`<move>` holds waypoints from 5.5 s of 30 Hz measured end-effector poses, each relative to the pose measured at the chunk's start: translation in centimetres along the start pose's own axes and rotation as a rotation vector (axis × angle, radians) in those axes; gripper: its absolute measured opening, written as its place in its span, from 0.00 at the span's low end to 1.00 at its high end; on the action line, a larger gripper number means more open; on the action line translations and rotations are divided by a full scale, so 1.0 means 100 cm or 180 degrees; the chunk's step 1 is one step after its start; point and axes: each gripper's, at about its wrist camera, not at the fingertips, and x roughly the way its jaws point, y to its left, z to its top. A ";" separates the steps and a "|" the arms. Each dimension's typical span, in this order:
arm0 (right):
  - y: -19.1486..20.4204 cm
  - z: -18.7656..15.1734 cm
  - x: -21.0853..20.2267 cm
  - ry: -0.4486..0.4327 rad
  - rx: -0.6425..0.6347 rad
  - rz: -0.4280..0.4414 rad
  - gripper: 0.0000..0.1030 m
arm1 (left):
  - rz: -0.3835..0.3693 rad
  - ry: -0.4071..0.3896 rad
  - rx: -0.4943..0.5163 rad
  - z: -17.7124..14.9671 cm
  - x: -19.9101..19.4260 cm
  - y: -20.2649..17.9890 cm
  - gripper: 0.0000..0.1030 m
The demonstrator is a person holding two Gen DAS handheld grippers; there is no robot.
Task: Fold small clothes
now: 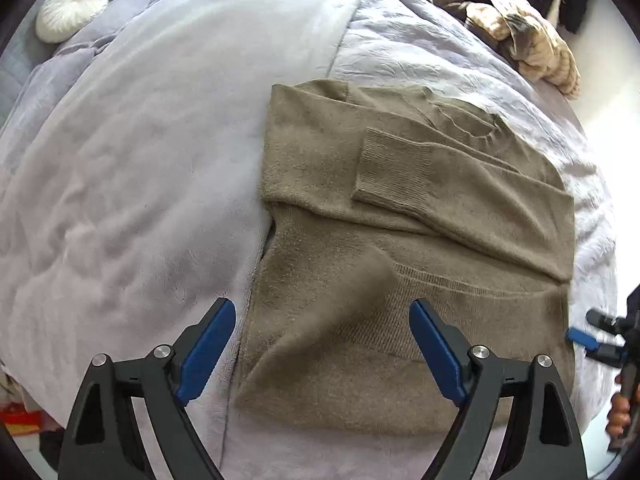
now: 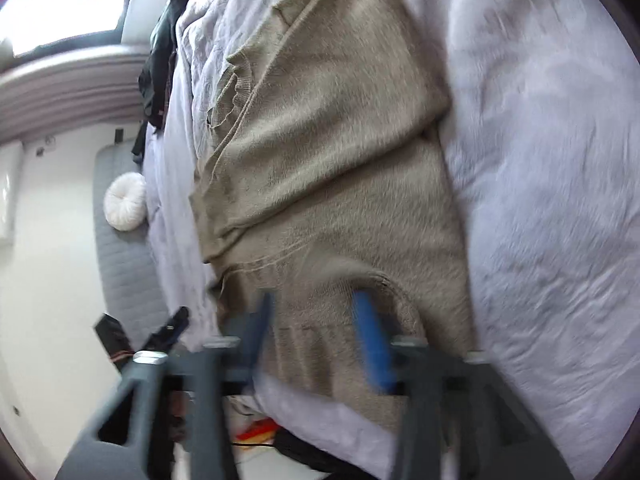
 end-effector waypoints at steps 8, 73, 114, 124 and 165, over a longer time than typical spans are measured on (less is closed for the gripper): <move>0.028 0.012 0.023 0.0019 -0.0644 -0.0805 0.64 | -0.0063 0.0317 0.0372 0.005 0.041 -0.009 0.86; 0.097 0.174 0.080 -0.0766 -0.1180 -0.1635 0.12 | -0.0169 -0.0536 0.0775 0.182 0.115 -0.032 0.08; -0.034 -0.032 0.016 -0.0897 0.0829 0.0033 0.64 | -0.1136 0.0473 -0.1217 -0.002 0.098 0.070 0.80; -0.063 -0.022 0.027 -0.1270 0.1490 0.0543 0.09 | -0.1092 0.0330 -0.1547 0.020 0.120 0.066 0.09; 0.011 -0.035 0.011 -0.0641 0.0180 -0.1305 0.17 | 0.0080 0.0440 0.0012 0.024 0.089 0.049 0.11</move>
